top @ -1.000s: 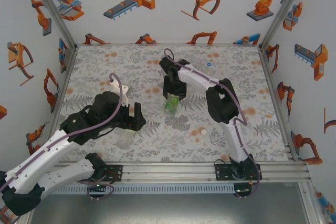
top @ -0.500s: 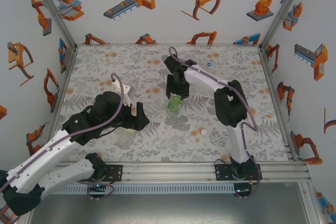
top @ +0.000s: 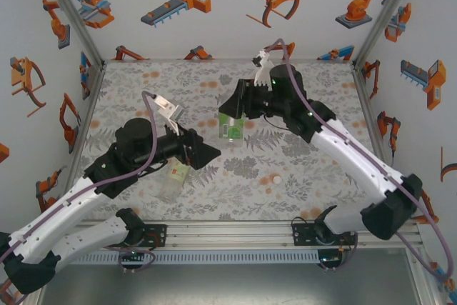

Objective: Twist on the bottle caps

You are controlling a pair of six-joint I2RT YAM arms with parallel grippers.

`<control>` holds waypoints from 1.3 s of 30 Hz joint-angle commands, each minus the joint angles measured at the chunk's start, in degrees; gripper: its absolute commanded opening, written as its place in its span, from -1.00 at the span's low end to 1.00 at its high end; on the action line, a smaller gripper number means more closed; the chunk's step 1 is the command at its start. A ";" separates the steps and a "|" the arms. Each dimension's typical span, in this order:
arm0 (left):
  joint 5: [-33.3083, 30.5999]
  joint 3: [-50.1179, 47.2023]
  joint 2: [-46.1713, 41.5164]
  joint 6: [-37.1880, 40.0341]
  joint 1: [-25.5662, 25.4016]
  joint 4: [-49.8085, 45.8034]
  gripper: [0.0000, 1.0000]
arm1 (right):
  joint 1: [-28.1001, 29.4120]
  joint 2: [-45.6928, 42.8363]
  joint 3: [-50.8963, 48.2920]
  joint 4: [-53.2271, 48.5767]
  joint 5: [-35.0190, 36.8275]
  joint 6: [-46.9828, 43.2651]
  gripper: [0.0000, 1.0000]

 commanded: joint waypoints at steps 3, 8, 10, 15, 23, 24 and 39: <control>9.93 -1.55 -3.02 4.33 0.11 16.34 0.84 | 0.90 -7.89 -5.77 18.67 -10.33 -1.29 -0.62; 11.70 -0.90 -2.48 5.62 -0.02 18.87 0.89 | 2.12 -12.36 -11.95 37.06 -20.11 -0.70 -0.74; 13.45 0.75 -1.18 5.36 -0.09 19.32 0.90 | 3.12 -12.86 -11.82 39.03 -22.81 -1.16 -0.75; 21.00 5.28 4.10 4.70 -1.72 22.10 0.87 | 6.58 -13.64 -9.75 39.42 -22.16 -3.72 -0.76; 22.04 6.13 6.43 5.38 -5.22 27.00 0.64 | 9.82 -15.12 -8.75 40.09 -18.74 -7.19 -0.82; 22.24 6.10 6.44 5.44 -5.31 27.13 0.61 | 10.10 -15.54 -8.85 39.58 -18.07 -7.97 -0.82; 16.91 5.27 2.09 9.85 -5.32 19.25 -0.21 | 11.77 -20.07 -7.55 22.68 -13.30 -13.83 0.23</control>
